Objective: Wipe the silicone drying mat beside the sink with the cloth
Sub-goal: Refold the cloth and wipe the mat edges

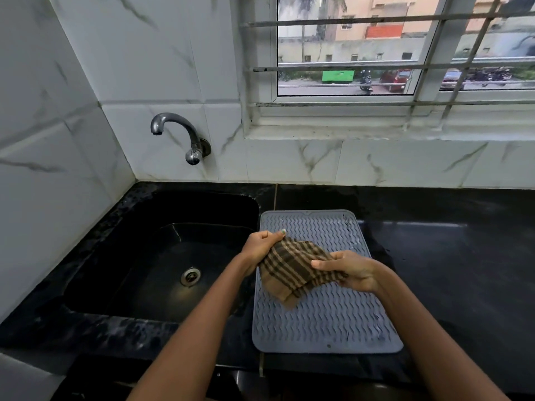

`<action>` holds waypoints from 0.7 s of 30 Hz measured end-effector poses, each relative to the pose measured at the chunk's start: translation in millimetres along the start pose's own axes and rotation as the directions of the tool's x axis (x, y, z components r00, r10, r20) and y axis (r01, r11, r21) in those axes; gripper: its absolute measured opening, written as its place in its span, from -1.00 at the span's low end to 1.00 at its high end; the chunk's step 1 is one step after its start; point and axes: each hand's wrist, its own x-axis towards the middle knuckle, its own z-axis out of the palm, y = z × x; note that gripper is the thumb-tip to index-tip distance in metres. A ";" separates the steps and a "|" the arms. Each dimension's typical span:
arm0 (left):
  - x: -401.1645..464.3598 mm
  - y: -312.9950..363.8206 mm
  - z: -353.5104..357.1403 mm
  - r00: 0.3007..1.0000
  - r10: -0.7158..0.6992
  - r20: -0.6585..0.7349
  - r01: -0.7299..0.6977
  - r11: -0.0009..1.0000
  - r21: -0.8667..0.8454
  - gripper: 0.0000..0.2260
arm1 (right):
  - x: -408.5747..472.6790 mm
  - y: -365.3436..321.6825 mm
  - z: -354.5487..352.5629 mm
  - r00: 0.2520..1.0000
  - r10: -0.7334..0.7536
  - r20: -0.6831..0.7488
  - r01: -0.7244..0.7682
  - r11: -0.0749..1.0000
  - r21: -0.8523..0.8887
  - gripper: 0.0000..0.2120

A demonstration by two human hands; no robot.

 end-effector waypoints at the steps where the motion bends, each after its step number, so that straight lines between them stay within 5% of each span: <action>1: 1.8 -1.2 -0.7 0.999 0.016 -0.036 -0.015 0.999 0.043 -0.71 | -0.2 -1.9 0.7 0.997 -0.070 -0.026 0.071 0.996 0.047 -0.49; 3: 6.1 -3.0 -2.4 0.999 0.022 -0.043 -0.018 0.996 0.092 -0.78 | 3.7 -5.6 3.5 0.970 -0.226 -0.089 0.235 0.965 0.116 -0.50; 6: 5.5 1.2 4.5 0.989 -0.075 0.127 0.052 0.984 0.170 -0.82 | 13.9 -10.9 12.7 0.918 -0.379 -0.117 0.395 0.849 0.351 -0.55; 10: 6.7 2.8 23.2 0.926 -0.236 0.294 0.130 0.932 0.338 -0.74 | 39.2 -21.8 24.2 0.913 -0.404 -0.052 0.333 0.669 0.664 -0.60; 16: 44.4 3.3 -2.3 0.985 -0.161 0.057 0.132 0.930 0.344 -0.80 | 97.6 -57.6 16.2 0.938 -0.162 -0.308 0.293 0.845 0.447 -0.81; 19: 82.6 2.8 -29.1 0.988 -0.084 -0.133 0.121 0.946 0.302 -0.81 | 139.9 -75.0 14.2 0.872 -0.216 -0.439 0.266 0.962 0.055 -0.83; 21: 106.8 9.3 -38.3 0.974 -0.031 -0.226 0.098 0.951 0.293 -0.79 | 173.7 -82.2 18.0 0.823 -0.337 -0.457 0.261 0.939 -0.222 -0.81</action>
